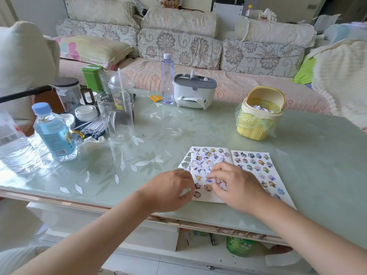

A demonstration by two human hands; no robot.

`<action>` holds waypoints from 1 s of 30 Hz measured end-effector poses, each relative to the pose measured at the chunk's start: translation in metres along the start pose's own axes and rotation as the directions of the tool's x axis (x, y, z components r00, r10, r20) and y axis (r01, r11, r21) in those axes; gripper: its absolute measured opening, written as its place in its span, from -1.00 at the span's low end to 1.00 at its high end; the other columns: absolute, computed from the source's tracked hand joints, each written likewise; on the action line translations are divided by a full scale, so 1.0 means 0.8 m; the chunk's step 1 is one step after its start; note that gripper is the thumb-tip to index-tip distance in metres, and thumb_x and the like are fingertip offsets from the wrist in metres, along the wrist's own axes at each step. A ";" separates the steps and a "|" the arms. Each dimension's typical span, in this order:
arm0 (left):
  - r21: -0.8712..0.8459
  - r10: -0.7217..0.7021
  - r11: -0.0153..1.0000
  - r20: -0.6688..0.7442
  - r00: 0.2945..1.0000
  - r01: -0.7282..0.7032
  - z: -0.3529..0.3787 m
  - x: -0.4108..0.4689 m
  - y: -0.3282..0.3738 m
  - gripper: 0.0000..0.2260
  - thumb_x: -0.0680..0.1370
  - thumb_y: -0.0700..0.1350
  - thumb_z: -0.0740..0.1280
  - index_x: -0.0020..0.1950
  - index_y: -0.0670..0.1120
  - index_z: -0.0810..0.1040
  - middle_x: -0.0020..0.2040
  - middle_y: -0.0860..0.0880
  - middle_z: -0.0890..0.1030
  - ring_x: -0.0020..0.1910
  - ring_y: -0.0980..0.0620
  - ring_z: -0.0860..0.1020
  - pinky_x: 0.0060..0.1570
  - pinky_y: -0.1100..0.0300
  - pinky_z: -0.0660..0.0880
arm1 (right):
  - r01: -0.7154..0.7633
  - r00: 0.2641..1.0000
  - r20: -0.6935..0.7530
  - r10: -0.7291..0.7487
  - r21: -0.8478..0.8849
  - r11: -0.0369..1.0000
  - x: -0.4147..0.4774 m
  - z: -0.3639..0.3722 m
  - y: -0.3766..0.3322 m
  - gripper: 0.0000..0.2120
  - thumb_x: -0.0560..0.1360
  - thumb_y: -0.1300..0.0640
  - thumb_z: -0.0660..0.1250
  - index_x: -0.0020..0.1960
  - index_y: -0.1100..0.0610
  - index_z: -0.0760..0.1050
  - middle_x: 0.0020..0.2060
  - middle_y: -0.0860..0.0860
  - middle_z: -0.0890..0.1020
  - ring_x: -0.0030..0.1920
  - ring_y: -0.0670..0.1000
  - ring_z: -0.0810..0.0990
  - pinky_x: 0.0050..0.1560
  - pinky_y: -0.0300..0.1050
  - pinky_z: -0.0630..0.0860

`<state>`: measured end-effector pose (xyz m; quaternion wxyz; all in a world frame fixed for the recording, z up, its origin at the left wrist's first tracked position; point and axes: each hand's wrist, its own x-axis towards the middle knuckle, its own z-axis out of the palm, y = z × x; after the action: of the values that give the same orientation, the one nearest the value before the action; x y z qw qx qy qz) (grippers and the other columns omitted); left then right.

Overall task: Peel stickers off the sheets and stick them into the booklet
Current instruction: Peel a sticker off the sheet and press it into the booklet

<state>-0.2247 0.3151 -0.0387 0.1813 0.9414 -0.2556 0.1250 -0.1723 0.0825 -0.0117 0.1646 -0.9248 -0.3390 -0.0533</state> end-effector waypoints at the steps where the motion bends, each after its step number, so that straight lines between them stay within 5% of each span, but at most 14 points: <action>1: -0.010 -0.028 1.000 -0.002 1.000 0.028 -0.003 0.006 -0.002 -0.78 0.59 0.01 0.23 0.05 0.00 0.65 -0.01 0.08 0.60 -0.01 0.06 0.55 -0.17 0.17 0.50 | -0.028 0.999 0.023 0.029 -0.030 0.999 0.007 -0.004 0.005 -0.76 0.55 -0.06 0.31 0.19 -0.12 0.61 0.16 -0.26 0.52 0.05 -0.18 0.53 -0.01 -0.18 0.45; 8: -0.001 -0.163 0.987 -0.049 0.985 0.163 -0.012 0.044 -0.033 -0.73 0.57 -0.09 0.33 0.26 0.01 0.59 0.16 0.05 0.58 0.17 0.03 0.50 0.07 0.07 0.52 | -0.107 0.986 0.118 0.118 -0.096 0.990 0.049 -0.010 0.033 -0.52 0.51 -0.22 0.33 0.41 -0.22 0.41 0.35 -0.28 0.38 0.33 -0.11 0.43 0.21 -0.14 0.38; 12: 0.078 -0.198 0.979 0.105 0.975 0.190 -0.003 0.064 -0.043 -0.51 0.59 -0.01 0.33 0.52 0.04 0.36 0.48 0.06 0.38 0.47 0.05 0.29 0.38 0.11 0.34 | -0.097 0.971 0.210 0.112 -0.084 0.992 0.066 -0.003 0.035 -0.33 0.44 -0.34 0.33 0.50 -0.22 0.31 0.47 -0.26 0.28 0.47 -0.13 0.25 0.41 -0.05 0.31; 14: 0.036 -0.217 0.976 0.130 0.968 0.214 0.002 0.073 -0.050 -0.54 0.60 -0.03 0.33 0.51 0.06 0.38 0.45 0.07 0.42 0.43 0.05 0.33 0.36 0.11 0.34 | -0.064 0.963 0.253 0.089 -0.106 0.992 0.073 -0.001 0.033 -0.28 0.40 -0.40 0.32 0.50 -0.22 0.30 0.46 -0.26 0.29 0.47 -0.12 0.20 0.40 -0.04 0.31; 18: -0.028 -0.187 0.982 0.049 0.981 0.188 0.011 0.079 -0.069 -0.74 0.58 -0.05 0.35 0.26 0.10 0.62 0.17 0.09 0.62 0.17 0.02 0.52 0.08 0.01 0.53 | -0.050 0.963 0.258 0.073 -0.096 0.994 0.080 -0.004 0.036 -0.35 0.37 -0.44 0.33 0.40 -0.23 0.44 0.32 -0.31 0.42 0.35 -0.17 0.33 0.30 -0.10 0.37; 22: -0.031 -0.110 0.994 -0.103 0.989 0.108 0.013 0.077 -0.072 -0.81 0.53 0.02 0.32 0.03 0.06 0.71 -0.04 0.12 0.68 -0.05 -0.01 0.60 -0.20 0.07 0.57 | -0.176 0.970 0.189 0.150 0.129 0.976 0.087 -0.006 0.042 -0.53 0.49 -0.40 0.21 0.27 -0.18 0.53 0.21 -0.28 0.51 0.17 -0.16 0.52 0.18 -0.08 0.47; 27: -0.050 -0.004 0.999 -0.286 0.958 -0.011 0.006 0.078 -0.062 -0.83 0.57 -0.04 0.36 0.04 0.00 0.74 0.00 0.11 0.70 -0.02 0.05 0.62 -0.16 0.14 0.59 | -0.382 0.922 0.184 0.340 0.305 0.872 0.100 -0.007 0.047 -0.52 0.58 -0.20 0.28 0.44 -0.06 0.42 0.21 -0.10 0.60 0.24 -0.07 0.54 0.19 -0.13 0.42; 30: -0.071 0.039 0.995 -0.363 0.931 -0.069 -0.003 0.078 -0.057 -0.79 0.63 -0.06 0.30 0.08 -0.03 0.73 0.06 0.07 0.69 0.06 0.04 0.62 -0.08 0.10 0.59 | -0.451 0.892 0.270 0.363 0.586 0.673 0.105 -0.012 0.049 -0.66 0.56 0.00 0.41 0.30 0.04 0.57 -0.23 -0.17 0.66 -0.26 -0.17 0.57 -0.15 -0.22 0.50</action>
<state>-0.1491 0.3254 -0.0287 0.2604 0.8866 -0.2488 0.2901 -0.0829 0.1023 0.0048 0.4517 -0.8672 -0.1317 0.1630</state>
